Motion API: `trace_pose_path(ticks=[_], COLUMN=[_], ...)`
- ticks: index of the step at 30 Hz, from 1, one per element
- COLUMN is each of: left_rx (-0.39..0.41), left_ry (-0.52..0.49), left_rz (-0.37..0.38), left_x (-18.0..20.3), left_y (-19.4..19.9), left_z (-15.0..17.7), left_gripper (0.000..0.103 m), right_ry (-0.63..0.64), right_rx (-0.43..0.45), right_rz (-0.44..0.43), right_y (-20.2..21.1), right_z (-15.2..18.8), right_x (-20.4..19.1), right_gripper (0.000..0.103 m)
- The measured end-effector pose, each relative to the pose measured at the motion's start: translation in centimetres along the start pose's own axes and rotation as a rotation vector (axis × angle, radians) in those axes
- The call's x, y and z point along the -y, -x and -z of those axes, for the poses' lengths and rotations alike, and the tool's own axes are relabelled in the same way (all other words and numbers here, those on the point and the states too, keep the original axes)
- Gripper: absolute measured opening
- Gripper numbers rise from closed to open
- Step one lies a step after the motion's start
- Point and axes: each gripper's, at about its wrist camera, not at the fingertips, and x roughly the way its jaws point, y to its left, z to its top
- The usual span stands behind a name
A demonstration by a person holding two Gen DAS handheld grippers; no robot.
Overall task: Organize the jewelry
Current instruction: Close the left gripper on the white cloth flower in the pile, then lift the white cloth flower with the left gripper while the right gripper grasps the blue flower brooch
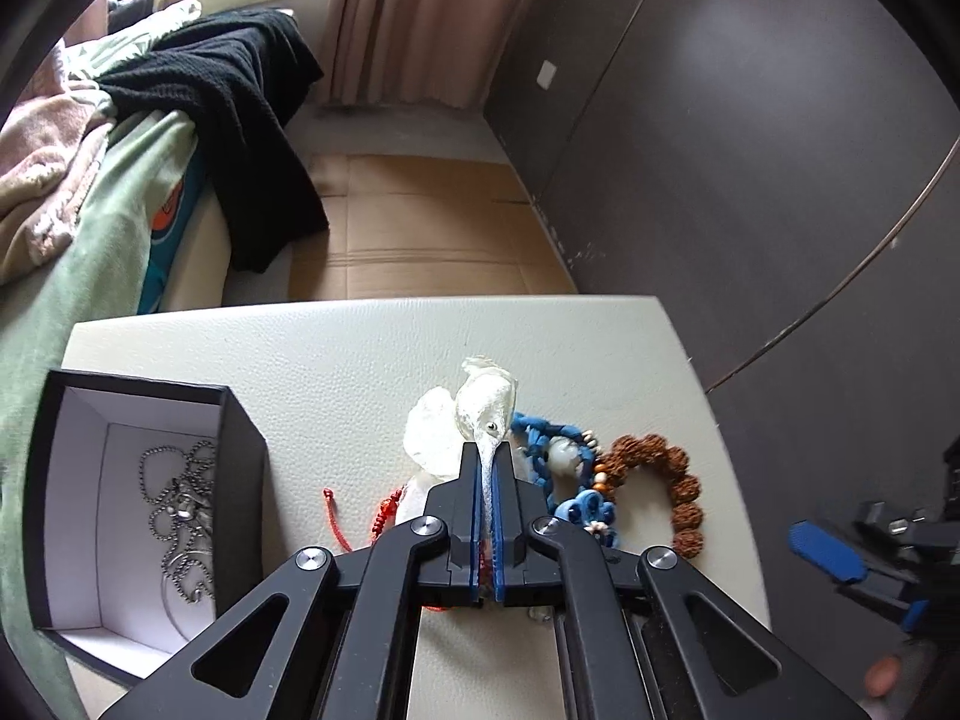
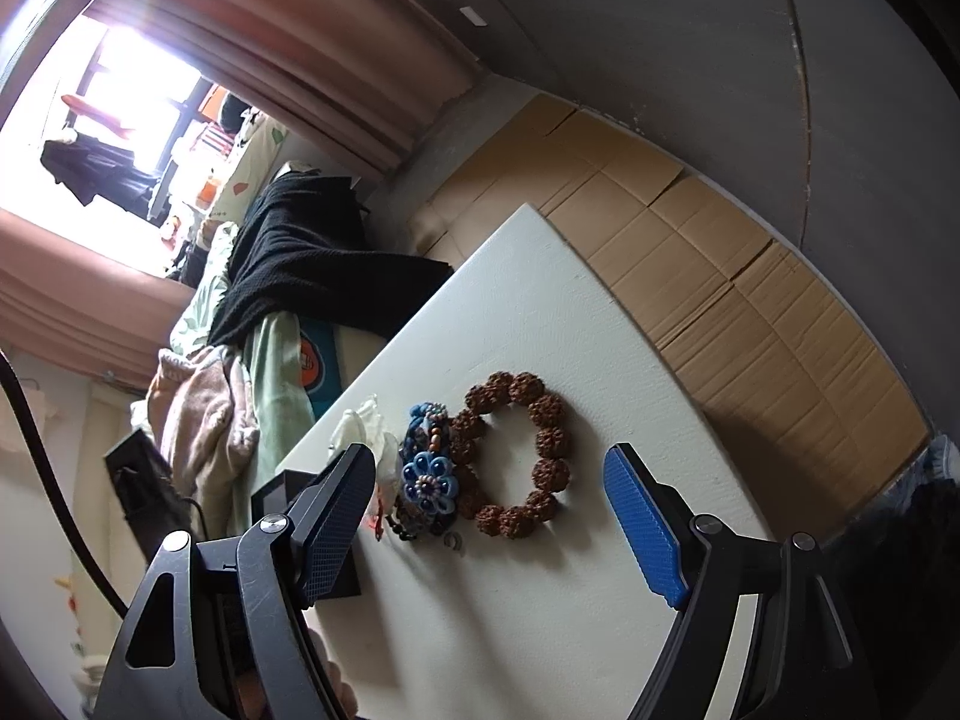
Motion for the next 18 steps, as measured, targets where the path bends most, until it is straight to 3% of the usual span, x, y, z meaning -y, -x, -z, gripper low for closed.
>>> trace_pose_path(ticks=[5, 8, 12, 18], left_rx=[0.051, 0.076, 0.092, 0.127], left_ry=[0.021, 0.026, 0.037, 0.047], left_rz=[0.032, 0.045, 0.064, 0.079], left_x=[-0.2, -0.2, -0.6, -0.9], left_y=[2.5, 3.8, 4.9, 6.6], left_z=[-0.5, -0.7, -0.9, -1.2], left_gripper=[0.002, 0.002, 0.002, 0.002], right_ry=[0.036, 0.070, 0.124, 0.168], right_rx=[-0.034, -0.062, -0.096, -0.113], right_rz=[-0.007, -0.001, 0.021, 0.048], right_y=[-1.8, -3.0, -4.8, -6.8], right_z=[0.2, 0.5, 1.1, 1.3], right_x=[-1.1, -1.9, -3.0, -4.1], right_gripper=[0.080, 0.065, 0.058, 0.058])
